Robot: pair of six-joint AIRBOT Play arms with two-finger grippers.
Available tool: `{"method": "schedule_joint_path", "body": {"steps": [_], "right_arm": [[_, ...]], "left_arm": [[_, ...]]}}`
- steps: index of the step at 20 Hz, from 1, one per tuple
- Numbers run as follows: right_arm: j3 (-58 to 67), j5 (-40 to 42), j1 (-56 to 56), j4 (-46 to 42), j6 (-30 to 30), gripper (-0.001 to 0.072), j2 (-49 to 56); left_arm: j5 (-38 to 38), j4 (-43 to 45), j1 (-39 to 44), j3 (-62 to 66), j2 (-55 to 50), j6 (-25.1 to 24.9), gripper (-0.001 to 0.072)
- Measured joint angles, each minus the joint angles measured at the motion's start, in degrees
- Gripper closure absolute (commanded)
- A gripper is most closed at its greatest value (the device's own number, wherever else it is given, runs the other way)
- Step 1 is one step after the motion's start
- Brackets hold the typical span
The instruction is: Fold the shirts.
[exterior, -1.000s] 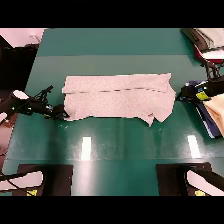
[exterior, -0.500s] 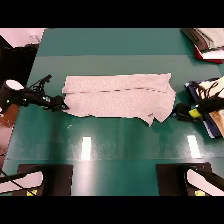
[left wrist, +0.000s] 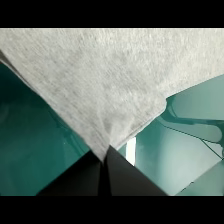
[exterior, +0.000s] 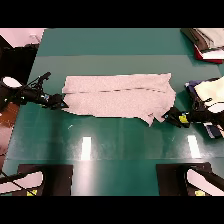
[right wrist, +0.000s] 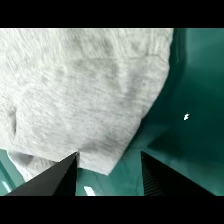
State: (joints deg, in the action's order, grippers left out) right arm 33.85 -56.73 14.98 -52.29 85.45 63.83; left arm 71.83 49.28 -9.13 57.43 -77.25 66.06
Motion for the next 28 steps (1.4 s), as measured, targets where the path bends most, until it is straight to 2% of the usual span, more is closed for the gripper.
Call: {"method": "schedule_joint_path", "body": {"steps": [1,2,3,6,8,14,19,23,28], "right_arm": [[-0.2,0.7,0.0,0.4,-0.1,0.0279,0.0],[-0.3,1.4,0.0,0.8,-0.2,0.0321,0.0],[-0.5,1.9,0.0,0.9,-0.3,0.0405,0.0],[-0.7,2.8,-0.2,0.9,-0.5,0.0528,0.1],[-0.7,3.0,-1.1,1.2,-0.6,0.0696,0.1],[-0.7,4.1,-4.2,1.2,-1.0,0.0699,0.0],[-0.4,1.2,-1.2,-1.4,-1.1,0.07,-5.0],[3.4,-10.5,5.0,-11.8,-0.5,0.07,-13.9],[8.2,-24.9,10.3,-22.3,-0.1,0.07,-25.3]], "left_arm": [[0.0,0.0,0.0,0.0,0.0,0.0,0.0686],[0.0,0.0,0.0,0.0,0.0,0.0,0.0686],[0.2,0.0,0.0,0.0,0.0,0.0,0.0686],[0.3,0.0,0.0,0.0,0.0,0.0,0.0686],[0.4,0.0,0.0,0.0,0.0,0.0,0.0686],[1.5,0.4,0.0,0.0,0.1,0.0,0.0687],[3.5,6.9,0.0,0.3,3.0,0.0,0.0687],[7.3,13.3,0.0,0.3,9.2,0.3,0.0687],[14.3,15.2,0.1,0.2,16.1,1.1,0.0686]]}}
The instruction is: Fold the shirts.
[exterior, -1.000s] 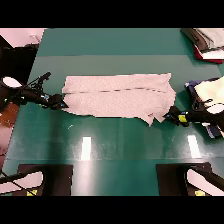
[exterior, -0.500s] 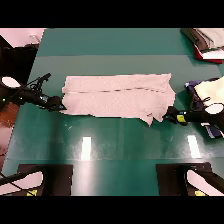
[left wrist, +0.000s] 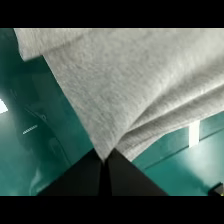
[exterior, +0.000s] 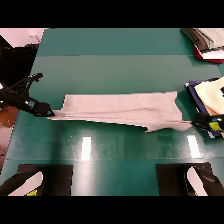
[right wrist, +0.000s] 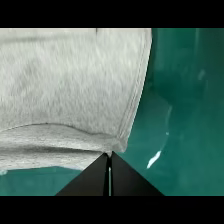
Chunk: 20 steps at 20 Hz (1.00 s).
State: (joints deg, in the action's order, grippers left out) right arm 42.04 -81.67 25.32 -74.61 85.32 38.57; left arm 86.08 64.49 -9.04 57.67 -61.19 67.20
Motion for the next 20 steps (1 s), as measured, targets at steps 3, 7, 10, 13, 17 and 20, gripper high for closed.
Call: {"method": "schedule_joint_path", "body": {"steps": [3,7,10,13,17,20], "right_arm": [[0.9,-2.5,-0.9,-1.8,0.1,0.07,-4.2],[1.3,-1.0,-6.4,-2.8,0.9,0.07,-2.8],[1.6,2.4,-11.4,-3.1,2.0,0.07,2.6],[3.9,5.2,-15.5,-3.1,2.8,0.07,8.9],[10.9,7.1,-18.8,-3.1,3.5,0.07,18.1],[16.2,7.4,-19.9,-3.3,3.6,0.07,24.7]], "left_arm": [[1.7,-0.9,0.0,-0.2,1.5,0.3,0.0686],[-0.2,-2.1,0.0,-2.6,1.8,0.4,0.0686],[-2.6,-2.2,0.0,-6.6,1.3,0.4,0.0686],[-5.3,-1.2,0.0,-8.8,-0.2,0.4,0.0686],[-10.5,-0.5,0.0,-9.5,-2.7,1.8,0.0686],[-14.4,-0.5,0.0,-8.3,-4.5,3.4,0.0686]]}}
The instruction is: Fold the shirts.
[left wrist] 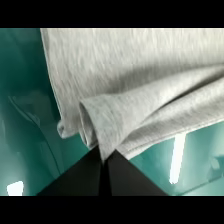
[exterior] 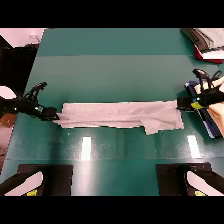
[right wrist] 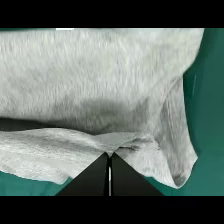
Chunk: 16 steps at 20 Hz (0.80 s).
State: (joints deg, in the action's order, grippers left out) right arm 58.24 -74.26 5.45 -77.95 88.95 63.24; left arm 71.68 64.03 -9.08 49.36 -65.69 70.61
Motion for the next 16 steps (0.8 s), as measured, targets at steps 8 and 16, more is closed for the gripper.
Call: {"method": "schedule_joint_path", "body": {"steps": [8,16], "right_arm": [[5.4,1.4,-0.4,-0.1,0.2,0.0694,9.9],[10.3,5.0,1.3,1.3,-3.1,0.0252,11.2]], "left_arm": [[-9.6,-5.0,0.0,2.9,-3.4,1.2,0.0256],[-11.2,-8.0,0.0,4.8,-4.4,3.3,0.0313]]}}
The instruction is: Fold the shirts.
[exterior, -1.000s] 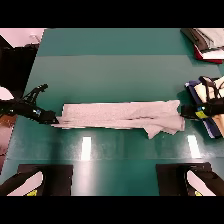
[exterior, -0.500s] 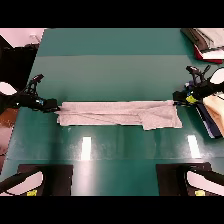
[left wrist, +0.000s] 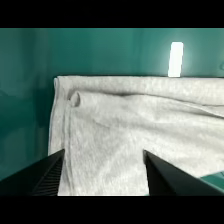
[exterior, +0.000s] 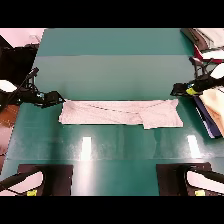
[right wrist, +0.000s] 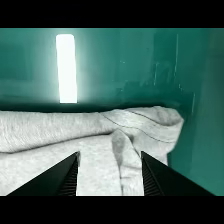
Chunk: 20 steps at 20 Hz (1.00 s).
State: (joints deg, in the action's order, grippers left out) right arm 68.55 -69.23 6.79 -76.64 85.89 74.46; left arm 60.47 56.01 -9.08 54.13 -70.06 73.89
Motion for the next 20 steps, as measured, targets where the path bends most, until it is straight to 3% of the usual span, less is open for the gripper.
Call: {"method": "schedule_joint_path", "body": {"steps": [1,2,3,4,5,12,20], "right_arm": [[0.5,-1.5,1.4,1.4,-1.8,0.0252,0.0],[0.7,-3.0,3.0,3.2,-3.8,0.0251,0.1],[0.4,-4.5,5.1,5.0,-5.9,0.0209,0.2],[-0.2,-5.6,7.3,7.0,-7.8,0.0072,0.2],[-1.4,-6.5,9.9,9.2,-9.9,0.0026,0.2],[-10.7,-10.1,25.5,22.1,-23.8,0.0063,4.2],[-8.4,-13.4,26.6,26.1,-33.1,0.0089,15.1]], "left_arm": [[1.2,-0.3,0.0,0.2,0.0,0.0,0.0528],[2.8,-0.8,0.0,0.4,0.0,0.1,0.068],[4.2,-1.1,0.0,0.5,0.0,0.0,0.0685],[5.2,-1.5,0.0,0.6,0.0,-0.1,0.0685],[6.3,-2.2,0.0,0.7,0.0,-0.3,0.0685],[10.1,-7.1,2.6,0.8,0.0,-0.8,0.0686],[5.7,-8.3,15.3,0.8,0.0,0.7,0.0686]]}}
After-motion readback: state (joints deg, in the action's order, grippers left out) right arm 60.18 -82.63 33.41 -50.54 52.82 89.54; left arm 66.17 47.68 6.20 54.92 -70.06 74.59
